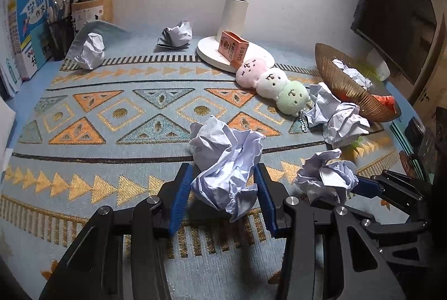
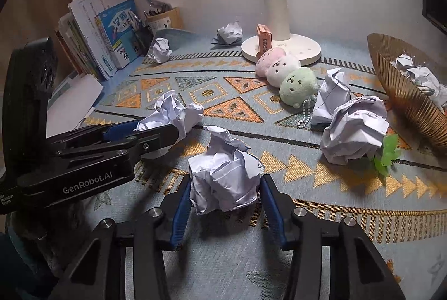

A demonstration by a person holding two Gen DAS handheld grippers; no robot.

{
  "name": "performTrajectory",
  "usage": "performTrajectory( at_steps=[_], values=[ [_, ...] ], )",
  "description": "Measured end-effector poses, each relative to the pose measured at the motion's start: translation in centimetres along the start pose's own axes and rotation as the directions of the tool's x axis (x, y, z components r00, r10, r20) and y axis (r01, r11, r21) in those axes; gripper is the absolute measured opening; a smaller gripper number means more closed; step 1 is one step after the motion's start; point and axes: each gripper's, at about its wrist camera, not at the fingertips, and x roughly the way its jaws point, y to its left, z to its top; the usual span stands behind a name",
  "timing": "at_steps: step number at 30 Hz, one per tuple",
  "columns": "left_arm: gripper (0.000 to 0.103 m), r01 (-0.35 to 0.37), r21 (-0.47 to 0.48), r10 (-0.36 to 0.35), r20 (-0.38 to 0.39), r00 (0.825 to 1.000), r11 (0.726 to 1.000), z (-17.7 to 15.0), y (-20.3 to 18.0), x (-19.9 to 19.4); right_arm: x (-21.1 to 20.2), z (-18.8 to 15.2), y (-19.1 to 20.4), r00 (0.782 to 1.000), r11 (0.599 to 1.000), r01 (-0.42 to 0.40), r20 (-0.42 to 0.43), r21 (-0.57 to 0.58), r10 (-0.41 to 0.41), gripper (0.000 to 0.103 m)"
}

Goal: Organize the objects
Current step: 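Carry both paper balls over the bowl and open both tools to drop them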

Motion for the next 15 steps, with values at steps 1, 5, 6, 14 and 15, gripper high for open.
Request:
performTrajectory(
  at_steps=[1, 5, 6, 14, 15],
  values=[
    [0.042, 0.002, -0.005, -0.002, -0.001, 1.000, 1.000, 0.1, 0.0, 0.0, -0.3, 0.0, -0.2, 1.000, 1.000, -0.008, 0.010, 0.011, 0.007, 0.047],
    [0.042, 0.085, -0.062, -0.085, -0.004, 0.996, 0.994, 1.3, -0.4, -0.8, -2.3, 0.2, -1.4, 0.997, 0.996, -0.063, 0.042, 0.065, 0.060, 0.046],
    [0.042, 0.106, -0.056, -0.106, 0.010, 0.994, 0.993, 2.1, -1.1, -1.3, -3.4, 0.5, -1.8, 0.997, 0.996, -0.059, 0.063, 0.072, 0.055, 0.046],
    [0.042, 0.270, 0.147, -0.283, 0.079, 0.956, 0.952, 10.5, -11.7, -2.1, -14.3, 4.8, -10.5, 0.920, 0.943, 0.200, 0.279, 0.268, -0.274, 0.047],
    [0.042, 0.287, 0.159, -0.301, 0.072, 0.951, 0.945, 11.4, -13.0, -1.4, -14.9, 5.4, -12.0, 0.901, 0.918, 0.245, 0.277, 0.312, -0.334, 0.047]
  ],
)
